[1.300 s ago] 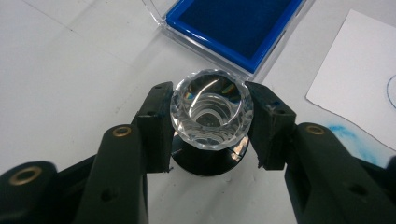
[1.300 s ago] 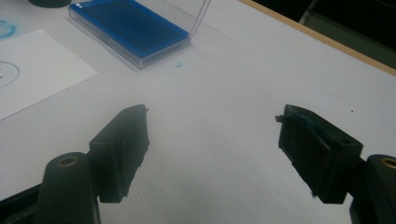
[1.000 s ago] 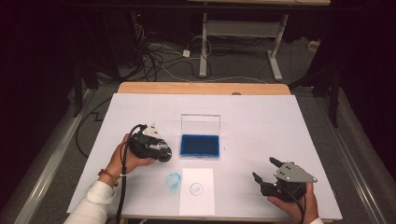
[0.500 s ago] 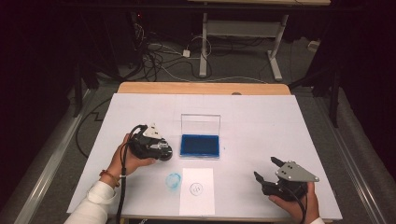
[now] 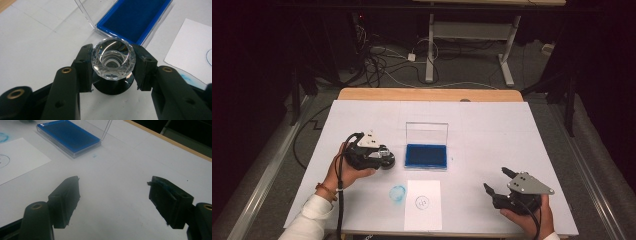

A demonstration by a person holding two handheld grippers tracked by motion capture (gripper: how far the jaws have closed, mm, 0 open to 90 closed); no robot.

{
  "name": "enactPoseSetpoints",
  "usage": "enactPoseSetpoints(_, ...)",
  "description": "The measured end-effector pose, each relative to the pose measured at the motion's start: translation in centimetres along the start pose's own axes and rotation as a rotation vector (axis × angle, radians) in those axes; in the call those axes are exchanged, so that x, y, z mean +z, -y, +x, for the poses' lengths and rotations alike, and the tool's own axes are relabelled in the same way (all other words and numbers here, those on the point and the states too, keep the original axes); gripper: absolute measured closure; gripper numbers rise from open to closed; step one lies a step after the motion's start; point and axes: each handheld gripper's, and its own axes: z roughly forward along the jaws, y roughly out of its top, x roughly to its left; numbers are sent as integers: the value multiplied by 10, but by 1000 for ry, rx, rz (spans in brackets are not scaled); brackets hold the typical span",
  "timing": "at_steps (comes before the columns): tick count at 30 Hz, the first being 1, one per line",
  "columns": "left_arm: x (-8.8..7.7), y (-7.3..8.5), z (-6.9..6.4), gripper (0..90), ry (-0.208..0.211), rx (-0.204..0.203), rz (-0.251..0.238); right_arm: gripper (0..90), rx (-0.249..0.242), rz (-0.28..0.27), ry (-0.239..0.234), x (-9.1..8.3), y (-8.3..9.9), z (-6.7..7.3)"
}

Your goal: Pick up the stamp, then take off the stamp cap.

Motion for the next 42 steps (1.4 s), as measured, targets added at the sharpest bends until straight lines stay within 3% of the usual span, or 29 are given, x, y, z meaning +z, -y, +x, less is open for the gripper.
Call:
enactPoseSetpoints(12, -11, -3, -2, 545, 0, -5, -65, 248, 2, 1, 4, -2, 1, -1)
enactPoseSetpoints(21, -23, -3, -7, 546, 0, 0, -122, 242, 20, 3, -28, 2, 1, -1)
enactPoseSetpoints(29, -33, -9, -20, 545, 37, 37, -153, 237, 21, -2, -58, 2, 3, -1)
enactPoseSetpoints(37, -41, -18, -32, 545, 17, 65, -209, 217, 31, 12, -58, 3, 5, -1)
enactPoseSetpoints(41, -42, -20, -38, 545, 25, 75, -219, 210, 28, 21, -80, 4, 4, 2)
enactPoseSetpoints(42, -42, -21, -39, 545, 36, 80, -215, 207, 40, 6, -105, 3, 3, 3)
